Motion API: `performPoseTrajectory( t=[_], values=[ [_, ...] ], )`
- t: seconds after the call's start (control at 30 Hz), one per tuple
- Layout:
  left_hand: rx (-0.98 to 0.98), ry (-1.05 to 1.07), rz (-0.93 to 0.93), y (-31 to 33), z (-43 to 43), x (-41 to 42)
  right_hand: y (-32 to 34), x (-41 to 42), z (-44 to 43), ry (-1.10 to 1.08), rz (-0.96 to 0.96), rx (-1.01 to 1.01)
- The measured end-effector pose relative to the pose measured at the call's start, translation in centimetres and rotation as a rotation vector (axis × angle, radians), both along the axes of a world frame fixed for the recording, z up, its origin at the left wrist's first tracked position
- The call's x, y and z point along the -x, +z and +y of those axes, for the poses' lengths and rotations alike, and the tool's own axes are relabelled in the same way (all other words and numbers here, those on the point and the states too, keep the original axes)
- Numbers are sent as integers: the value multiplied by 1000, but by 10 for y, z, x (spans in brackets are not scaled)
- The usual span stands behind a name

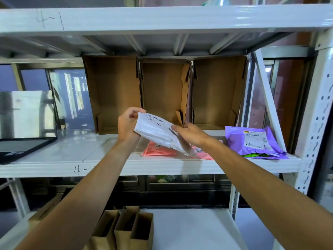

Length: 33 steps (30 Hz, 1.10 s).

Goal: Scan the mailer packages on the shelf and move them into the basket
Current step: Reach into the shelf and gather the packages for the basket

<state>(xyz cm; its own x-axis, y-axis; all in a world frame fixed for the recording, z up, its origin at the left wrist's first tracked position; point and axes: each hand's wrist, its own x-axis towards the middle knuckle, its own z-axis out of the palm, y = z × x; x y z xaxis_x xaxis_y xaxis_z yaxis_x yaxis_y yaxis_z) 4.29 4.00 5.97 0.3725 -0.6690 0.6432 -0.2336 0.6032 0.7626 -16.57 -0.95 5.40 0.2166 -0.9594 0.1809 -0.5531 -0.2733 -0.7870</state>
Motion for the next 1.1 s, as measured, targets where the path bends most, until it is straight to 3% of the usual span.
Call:
performPoseTrajectory(
  t=[0.17, 0.43, 0.5, 0.57, 0.67, 0.83, 0.93, 1.03, 1.1],
  values=[
    [-61, -281, 394, 4, 8, 0, -1, 7, -1, -51, -320, -215],
    [-302, -552, 813, -4, -12, -5, 2, 20, -1, -337, -771, -78],
    [-399, -567, 751, -7, -12, 2, 3, 18, 0, -413, -855, -50],
    [-545, -548, 520, -10, -8, 15, 4, 17, -1, -461, -901, -10],
    [-700, -526, 249, -14, -6, 33, 2, 14, 1, -354, -980, -38],
    [-674, -362, 295, -18, -21, 40, -5, 13, 12, -68, -865, -163],
    [-683, -227, 225, -17, -27, 36, -9, 17, 13, 48, -815, -178],
    [-678, -156, 56, -18, -25, 37, -7, 27, 5, -86, -848, -133],
    [-617, -122, -74, -20, -22, 39, -4, 34, 1, -210, -716, -25]
  ],
)
